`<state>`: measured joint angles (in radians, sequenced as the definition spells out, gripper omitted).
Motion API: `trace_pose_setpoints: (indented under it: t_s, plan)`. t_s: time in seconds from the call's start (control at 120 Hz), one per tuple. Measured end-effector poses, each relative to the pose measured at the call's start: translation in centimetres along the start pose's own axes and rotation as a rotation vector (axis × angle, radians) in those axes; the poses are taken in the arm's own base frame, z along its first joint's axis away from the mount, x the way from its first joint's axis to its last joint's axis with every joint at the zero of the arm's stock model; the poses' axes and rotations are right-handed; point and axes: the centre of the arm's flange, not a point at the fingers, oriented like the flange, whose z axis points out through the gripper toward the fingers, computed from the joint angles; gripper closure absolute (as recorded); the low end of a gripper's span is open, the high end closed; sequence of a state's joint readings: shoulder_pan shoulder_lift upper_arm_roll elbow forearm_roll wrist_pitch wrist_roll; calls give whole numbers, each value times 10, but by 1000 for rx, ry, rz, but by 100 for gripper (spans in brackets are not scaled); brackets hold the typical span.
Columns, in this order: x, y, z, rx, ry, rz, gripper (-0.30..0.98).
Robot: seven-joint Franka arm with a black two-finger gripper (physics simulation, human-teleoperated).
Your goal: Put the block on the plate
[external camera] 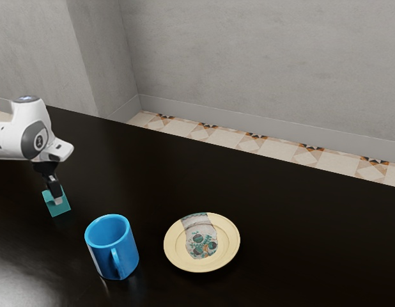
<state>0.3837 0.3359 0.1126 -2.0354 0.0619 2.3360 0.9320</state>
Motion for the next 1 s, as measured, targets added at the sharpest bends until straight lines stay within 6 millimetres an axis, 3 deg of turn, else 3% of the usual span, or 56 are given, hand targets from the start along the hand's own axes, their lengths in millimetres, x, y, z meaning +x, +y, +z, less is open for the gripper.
trace_pose_setpoints:
  t_s: [0.342,0.675,1.0]
  plan:
    - [-3,-3,16,-22,11,5,0]
    - [-2,-4,16,-18,19,14,25]
    - [0,-4,9,-5,26,23,29]
